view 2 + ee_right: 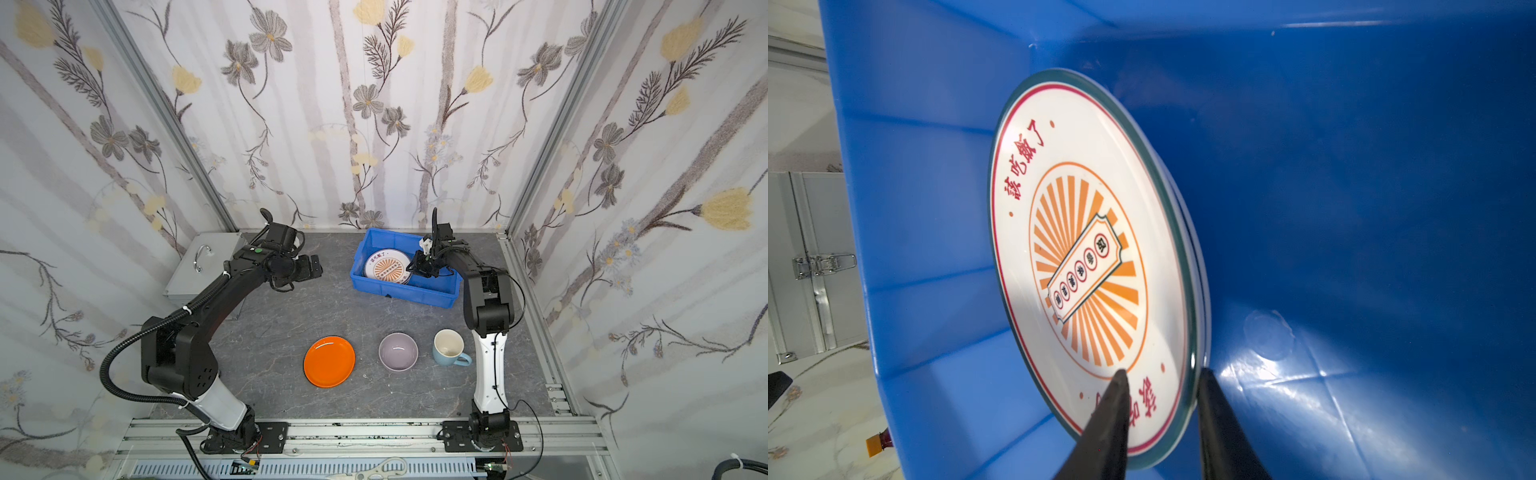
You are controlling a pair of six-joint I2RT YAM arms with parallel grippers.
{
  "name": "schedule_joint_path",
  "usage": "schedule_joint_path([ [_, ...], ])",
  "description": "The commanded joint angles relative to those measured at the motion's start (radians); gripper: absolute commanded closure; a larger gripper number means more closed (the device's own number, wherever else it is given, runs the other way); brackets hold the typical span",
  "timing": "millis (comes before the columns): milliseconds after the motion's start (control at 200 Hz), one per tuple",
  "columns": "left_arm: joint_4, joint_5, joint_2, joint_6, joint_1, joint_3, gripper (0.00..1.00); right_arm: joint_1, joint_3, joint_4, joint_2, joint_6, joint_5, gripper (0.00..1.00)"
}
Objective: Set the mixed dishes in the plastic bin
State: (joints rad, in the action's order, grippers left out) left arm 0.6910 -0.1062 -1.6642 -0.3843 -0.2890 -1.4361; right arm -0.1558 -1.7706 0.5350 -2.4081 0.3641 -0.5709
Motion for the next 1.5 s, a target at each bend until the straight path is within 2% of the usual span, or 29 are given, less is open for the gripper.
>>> schedule_joint_path([
  [0, 0.000, -0.005, -0.009, -0.001, -0.003, -0.011, 0.00, 0.001, -0.003, 0.002, 0.013, -0.025, 0.011, 0.66],
  [205, -0.001, -0.011, -0.022, 0.001, -0.009, -0.010, 0.00, 0.000, -0.004, 0.027, 0.029, -0.043, 0.033, 0.66],
  [255, -0.003, -0.012, -0.030, 0.003, -0.013, -0.045, 0.00, 0.001, -0.002, 0.033, 0.033, -0.049, 0.036, 0.63],
  [395, 0.006, -0.013, -0.061, 0.008, -0.024, -0.080, 0.00, 0.001, 0.005, 0.040, 0.076, -0.074, 0.037, 0.41],
  [435, 0.008, -0.014, -0.072, 0.012, -0.029, -0.094, 0.00, 0.001, 0.008, 0.040, 0.092, -0.080, 0.037, 0.23],
  [455, 0.008, -0.014, -0.079, 0.012, -0.032, -0.101, 0.00, 0.001, 0.009, 0.040, 0.098, -0.083, 0.037, 0.04],
  [470, 0.010, -0.014, -0.083, 0.014, -0.034, -0.107, 0.00, 0.000, 0.011, 0.041, 0.105, -0.085, 0.037, 0.01],
  [619, 0.038, -0.004, -0.158, 0.040, -0.064, -0.200, 0.00, 0.001, 0.015, 0.055, 0.178, -0.094, 0.089, 0.00],
  [814, 0.143, 0.039, -0.326, 0.086, -0.123, -0.409, 0.00, -0.001, 0.026, 0.102, 0.298, -0.104, 0.229, 0.00],
  [1044, 0.195, 0.092, -0.486, 0.099, -0.177, -0.590, 0.01, -0.010, 0.132, 0.105, 0.478, -0.100, 0.346, 0.00],
  [1174, 0.208, 0.078, -0.549, 0.101, -0.187, -0.653, 0.09, -0.011, 0.219, 0.099, 0.563, -0.100, 0.372, 0.00],
  [1269, 0.241, 0.098, -0.611, 0.114, -0.204, -0.722, 0.21, -0.011, 0.292, 0.091, 0.621, -0.099, 0.390, 0.00],
  [1494, 0.301, 0.125, -0.731, 0.111, -0.224, -0.868, 0.44, -0.011, 0.420, 0.083, 0.737, -0.097, 0.414, 0.00],
])
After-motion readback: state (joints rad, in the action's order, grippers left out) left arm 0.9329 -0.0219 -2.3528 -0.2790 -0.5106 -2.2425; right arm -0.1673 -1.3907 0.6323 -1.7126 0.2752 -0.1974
